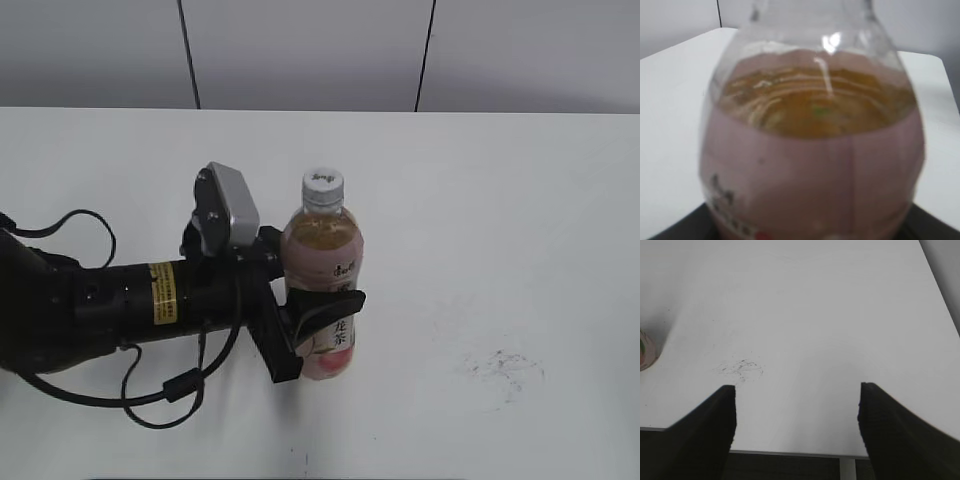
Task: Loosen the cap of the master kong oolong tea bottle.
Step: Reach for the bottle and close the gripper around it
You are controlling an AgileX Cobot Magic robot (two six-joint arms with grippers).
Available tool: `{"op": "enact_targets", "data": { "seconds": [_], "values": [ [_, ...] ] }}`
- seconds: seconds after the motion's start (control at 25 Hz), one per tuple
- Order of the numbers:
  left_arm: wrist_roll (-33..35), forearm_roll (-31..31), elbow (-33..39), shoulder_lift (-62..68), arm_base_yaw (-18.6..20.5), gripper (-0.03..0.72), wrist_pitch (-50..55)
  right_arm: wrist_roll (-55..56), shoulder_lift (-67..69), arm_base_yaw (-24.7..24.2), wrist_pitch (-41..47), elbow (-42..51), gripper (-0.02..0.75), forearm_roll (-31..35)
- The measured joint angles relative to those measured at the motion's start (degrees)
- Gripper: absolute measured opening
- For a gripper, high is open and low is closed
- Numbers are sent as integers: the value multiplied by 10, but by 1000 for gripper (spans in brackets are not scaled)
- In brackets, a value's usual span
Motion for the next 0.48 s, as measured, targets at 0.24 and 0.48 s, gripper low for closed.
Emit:
{"op": "enact_targets", "data": {
  "seconds": [0.24, 0.48],
  "values": [
    [-1, -11, -4, 3, -6, 386, -6, 1, 0, 0, 0, 0, 572, 0],
    [-1, -21, -68, 3, -54, 386, -2, 1, 0, 0, 0, 0, 571, 0]
  ]
}}
